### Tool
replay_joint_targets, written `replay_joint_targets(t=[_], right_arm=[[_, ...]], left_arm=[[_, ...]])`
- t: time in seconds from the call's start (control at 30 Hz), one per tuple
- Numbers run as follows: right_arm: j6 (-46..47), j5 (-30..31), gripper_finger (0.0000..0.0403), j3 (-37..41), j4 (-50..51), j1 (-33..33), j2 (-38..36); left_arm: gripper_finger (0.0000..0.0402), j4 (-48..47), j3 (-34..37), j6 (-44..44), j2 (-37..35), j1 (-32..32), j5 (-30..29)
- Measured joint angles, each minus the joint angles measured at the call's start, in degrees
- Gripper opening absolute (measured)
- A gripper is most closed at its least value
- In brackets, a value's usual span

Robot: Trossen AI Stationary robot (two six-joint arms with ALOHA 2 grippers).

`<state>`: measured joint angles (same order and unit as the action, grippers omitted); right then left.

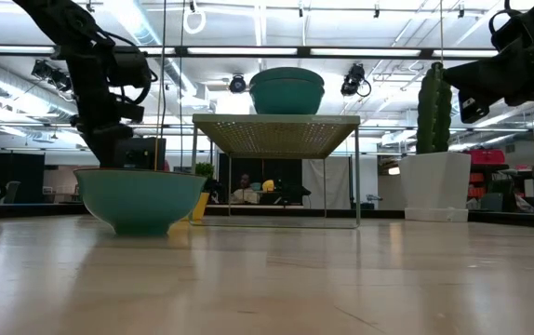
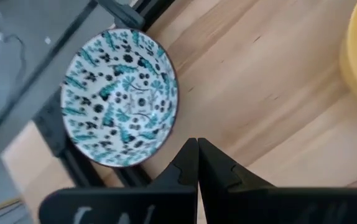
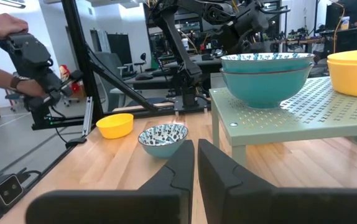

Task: Pick & Place Mini bowls
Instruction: Stack the blue and white bowl on top of the other blue and white bowls on the shelf

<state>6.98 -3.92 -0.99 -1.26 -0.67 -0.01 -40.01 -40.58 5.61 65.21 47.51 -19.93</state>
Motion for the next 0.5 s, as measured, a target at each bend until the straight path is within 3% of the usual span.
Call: replay_joint_targets(t=[0.3,0.5], right_arm=[[0.0,0.0,0.0027,0.0,0.0,0.0,0.0],[0.0,0.0,0.0027,0.0,0.0,0.0,0.0]], left_arm=[[0.0009,-4.0,0.0,6.0,1.7,-1.4,-0.8],[0.0059,-4.2,0.0,5.7,3.1,-2.8,-2.9]])
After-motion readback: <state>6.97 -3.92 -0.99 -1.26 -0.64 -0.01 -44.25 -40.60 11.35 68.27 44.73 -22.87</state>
